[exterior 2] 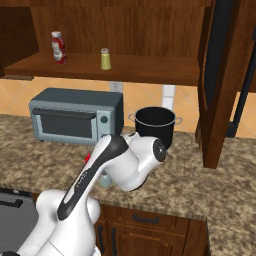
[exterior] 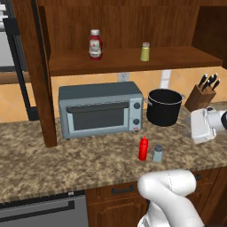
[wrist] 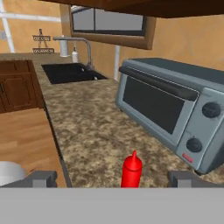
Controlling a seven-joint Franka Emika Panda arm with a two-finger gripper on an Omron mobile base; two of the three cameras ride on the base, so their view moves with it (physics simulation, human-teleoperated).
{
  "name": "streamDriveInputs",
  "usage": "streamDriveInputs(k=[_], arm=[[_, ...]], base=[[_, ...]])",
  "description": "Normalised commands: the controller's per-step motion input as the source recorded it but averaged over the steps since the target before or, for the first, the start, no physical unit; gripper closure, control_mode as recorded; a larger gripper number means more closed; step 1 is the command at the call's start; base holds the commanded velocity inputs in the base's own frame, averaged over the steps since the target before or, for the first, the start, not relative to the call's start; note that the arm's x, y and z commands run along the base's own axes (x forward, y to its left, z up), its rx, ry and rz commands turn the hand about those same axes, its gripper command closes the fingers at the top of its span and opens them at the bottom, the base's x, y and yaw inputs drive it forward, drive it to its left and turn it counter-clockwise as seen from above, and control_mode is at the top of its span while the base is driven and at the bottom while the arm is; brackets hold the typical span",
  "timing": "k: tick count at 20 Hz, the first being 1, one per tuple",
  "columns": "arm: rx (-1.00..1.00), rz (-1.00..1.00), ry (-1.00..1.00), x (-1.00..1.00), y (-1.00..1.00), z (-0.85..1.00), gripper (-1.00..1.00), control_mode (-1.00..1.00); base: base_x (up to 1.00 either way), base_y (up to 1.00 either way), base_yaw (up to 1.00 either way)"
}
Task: Put the shaker and condiment bottle from the counter next to their counterparts in the cabinet.
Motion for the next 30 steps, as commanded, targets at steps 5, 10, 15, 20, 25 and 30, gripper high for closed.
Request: streamDriveInputs(k=[5, 10, 15, 20, 25, 30], arm=[[0.0, 0.16, -0.03, 0.0, -0.01, -0.29, -1.0, -1.0], [0.0, 0.04, -0.01, 0.0, 0.0, -0.29, -1.0, -1.0], [-0.06, 0.0, -0.01, 0.0, 0.0, -0.29, -1.0, -1.0], [-0.04, 0.0, 0.0, 0.0, 0.0, -0.33, -1.0, -1.0], [0.0, 0.0, 0.0, 0.0, 0.0, -0.28, -1.0, -1.0], [-0.02, 0.0, 0.0, 0.01, 0.0, -0.32, -1.0, -1.0]], base=[[0.0, 0.0, 0.0], [0.0, 0.0, 0.0], [0.0, 0.0, 0.0], [0.0, 0.0, 0.0], [0.0, 0.0, 0.0], [0.0, 0.0, 0.0]])
